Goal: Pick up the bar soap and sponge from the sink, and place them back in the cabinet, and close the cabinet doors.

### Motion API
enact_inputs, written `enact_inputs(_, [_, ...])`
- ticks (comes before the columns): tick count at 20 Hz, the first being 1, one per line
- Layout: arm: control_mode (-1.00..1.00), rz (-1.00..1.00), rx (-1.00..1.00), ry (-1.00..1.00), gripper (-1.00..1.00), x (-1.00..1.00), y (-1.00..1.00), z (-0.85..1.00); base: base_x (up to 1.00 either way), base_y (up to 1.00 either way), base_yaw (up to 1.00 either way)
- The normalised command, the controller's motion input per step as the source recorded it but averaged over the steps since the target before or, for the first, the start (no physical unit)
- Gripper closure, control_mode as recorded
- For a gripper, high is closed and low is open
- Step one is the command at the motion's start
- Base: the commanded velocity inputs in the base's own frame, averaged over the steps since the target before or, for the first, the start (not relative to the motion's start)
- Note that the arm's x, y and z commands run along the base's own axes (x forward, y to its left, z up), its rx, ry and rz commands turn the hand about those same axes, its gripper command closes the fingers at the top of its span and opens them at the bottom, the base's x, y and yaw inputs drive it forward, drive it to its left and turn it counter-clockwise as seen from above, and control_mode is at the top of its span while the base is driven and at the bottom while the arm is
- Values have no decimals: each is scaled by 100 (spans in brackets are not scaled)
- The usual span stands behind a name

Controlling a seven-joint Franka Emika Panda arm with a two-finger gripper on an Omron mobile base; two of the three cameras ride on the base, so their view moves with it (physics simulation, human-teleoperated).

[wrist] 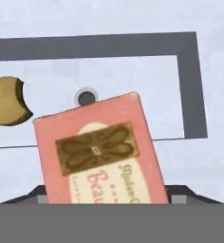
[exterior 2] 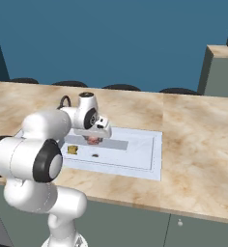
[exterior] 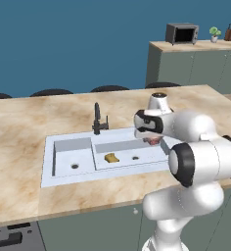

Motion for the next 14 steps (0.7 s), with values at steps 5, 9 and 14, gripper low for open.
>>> enact_inputs(5, [-100, -3, 0, 0, 100, -39, 0, 34, 0, 0, 0])
enact_inputs(9, [-100, -2, 0, 0, 100, -34, 0, 34, 0, 0, 0])
enact_inputs(14, [-100, -4, 0, 0, 100, -44, 0, 33, 0, 0, 0])
